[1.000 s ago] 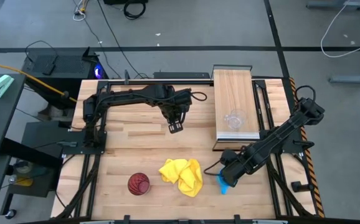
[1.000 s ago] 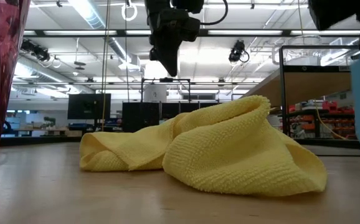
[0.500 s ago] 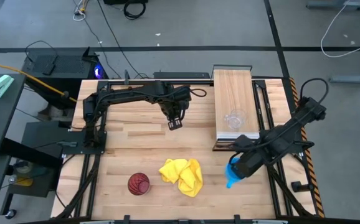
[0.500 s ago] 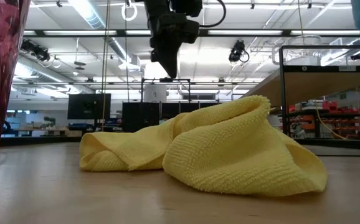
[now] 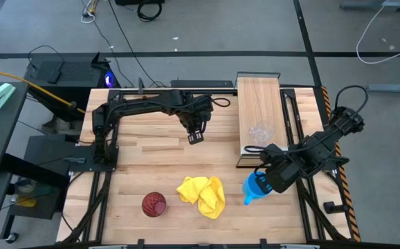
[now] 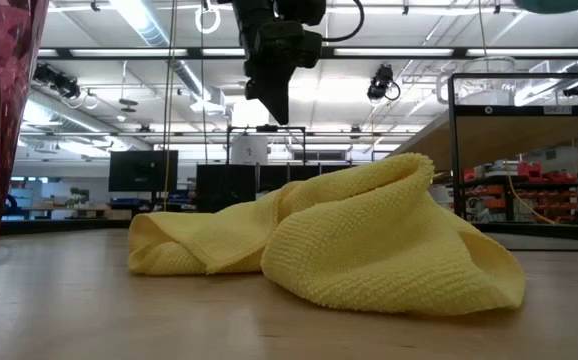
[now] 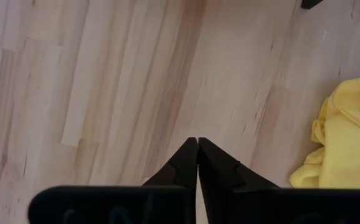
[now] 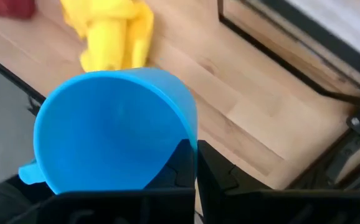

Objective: Stack small to large cups/mugs on shelf
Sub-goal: Put the blue mug on the shelf

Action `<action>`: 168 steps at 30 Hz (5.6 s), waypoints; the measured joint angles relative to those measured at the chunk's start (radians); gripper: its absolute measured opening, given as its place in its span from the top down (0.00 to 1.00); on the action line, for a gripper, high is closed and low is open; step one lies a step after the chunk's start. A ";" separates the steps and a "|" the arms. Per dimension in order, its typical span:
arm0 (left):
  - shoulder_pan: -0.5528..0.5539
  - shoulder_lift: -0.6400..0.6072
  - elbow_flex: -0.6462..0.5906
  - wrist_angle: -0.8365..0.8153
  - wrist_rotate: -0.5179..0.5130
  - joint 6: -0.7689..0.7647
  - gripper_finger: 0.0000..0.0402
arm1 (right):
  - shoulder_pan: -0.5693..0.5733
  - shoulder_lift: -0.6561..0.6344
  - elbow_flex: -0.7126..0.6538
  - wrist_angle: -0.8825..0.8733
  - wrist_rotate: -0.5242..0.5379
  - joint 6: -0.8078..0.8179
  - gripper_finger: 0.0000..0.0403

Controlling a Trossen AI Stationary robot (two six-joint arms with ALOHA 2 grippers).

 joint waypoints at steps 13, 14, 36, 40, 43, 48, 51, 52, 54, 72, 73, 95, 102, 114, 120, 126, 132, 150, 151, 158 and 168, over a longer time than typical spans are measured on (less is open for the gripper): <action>0.019 0.000 0.000 -0.021 0.000 0.000 0.97 | -0.275 -0.013 0.132 0.000 0.149 -0.304 0.99; 0.023 0.000 0.000 -0.029 0.000 0.000 0.97 | -0.312 -0.018 0.133 0.001 0.149 -0.344 0.99; 0.131 0.000 -0.001 -0.040 0.000 -0.002 0.97 | -1.180 -0.195 0.133 0.000 0.192 -0.664 0.99; 0.132 0.000 -0.001 -0.034 0.000 -0.002 0.96 | -1.209 -0.175 0.129 0.002 0.155 -0.639 0.99; 0.132 0.000 -0.001 -0.034 0.001 -0.003 0.94 | -1.208 -0.159 0.098 0.002 0.139 -0.623 0.99; 0.132 0.000 -0.001 -0.034 0.000 -0.003 0.96 | -1.222 -0.180 -0.009 0.001 0.132 -0.619 0.99; 0.132 0.000 -0.001 -0.034 0.000 -0.003 0.97 | -1.240 -0.228 -0.075 0.000 0.127 -0.595 0.99; 0.132 0.000 -0.001 -0.034 0.001 -0.003 0.97 | -1.244 -0.245 -0.095 0.000 0.127 -0.585 0.99; 0.132 0.000 -0.001 -0.034 0.001 -0.003 0.98 | -1.250 -0.278 -0.131 0.000 0.123 -0.564 0.99; 0.132 0.000 -0.001 0.026 0.001 0.000 0.97 | -1.252 -0.288 -0.259 0.001 0.061 -0.565 0.99; 0.132 0.000 -0.001 0.026 0.001 -0.003 0.97 | -1.252 -0.279 -0.259 0.001 0.061 -0.575 0.99; 0.132 0.000 -0.001 0.027 0.001 -0.026 0.95 | -1.252 -0.253 -0.258 0.001 -0.003 -0.606 0.91; 0.132 0.000 -0.001 0.028 0.001 -0.025 0.95 | -1.252 -0.253 -0.258 0.001 -0.003 -0.613 0.88; 0.132 0.000 -0.001 0.028 0.001 -0.024 0.95 | -1.252 -0.258 -0.257 0.001 -0.003 -0.631 0.87; 0.132 0.000 -0.001 0.029 0.001 -0.023 0.93 | -1.252 -0.303 -0.257 0.001 -0.003 -0.625 0.87; 0.124 0.000 -0.001 0.128 0.000 -0.033 0.95 | -1.251 -0.373 -0.257 0.001 -0.003 -0.649 0.87; 0.110 0.000 -0.001 0.347 0.053 -0.035 0.97 | -1.251 -0.457 -0.257 0.000 0.009 -0.758 0.88; 0.098 0.142 -0.001 0.860 0.361 -0.244 0.96 | -1.251 -0.504 -0.257 0.118 0.125 -1.054 0.99; 0.094 0.149 0.000 0.916 0.362 -0.257 0.96 | -1.251 -0.502 -0.257 0.119 0.125 -1.066 0.99; 0.094 0.172 0.000 1.018 0.380 -0.336 0.95 | -1.251 -0.473 -0.257 0.122 0.121 -1.129 0.99; 0.095 0.216 -0.001 1.051 0.362 -0.371 0.95 | -1.251 -0.462 -0.257 0.124 0.118 -1.150 1.00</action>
